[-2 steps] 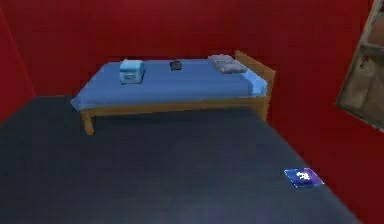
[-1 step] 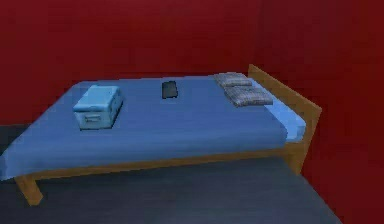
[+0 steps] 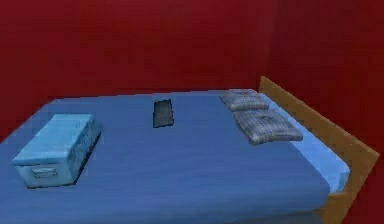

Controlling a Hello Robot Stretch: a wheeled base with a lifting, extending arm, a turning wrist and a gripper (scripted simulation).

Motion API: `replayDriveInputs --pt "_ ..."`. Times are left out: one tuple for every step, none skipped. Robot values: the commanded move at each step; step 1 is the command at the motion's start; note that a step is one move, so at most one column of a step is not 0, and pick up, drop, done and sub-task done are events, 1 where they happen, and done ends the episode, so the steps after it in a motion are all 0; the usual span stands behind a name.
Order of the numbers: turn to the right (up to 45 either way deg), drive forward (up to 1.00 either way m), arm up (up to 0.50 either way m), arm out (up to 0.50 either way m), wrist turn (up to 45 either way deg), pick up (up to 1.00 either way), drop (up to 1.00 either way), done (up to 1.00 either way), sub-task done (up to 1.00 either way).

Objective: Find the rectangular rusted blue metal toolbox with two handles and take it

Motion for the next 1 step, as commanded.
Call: replayDriveInputs --pt "-45.0 0.00 0.00 0.00 0.0 0.00 0.00 0.00 0.00"
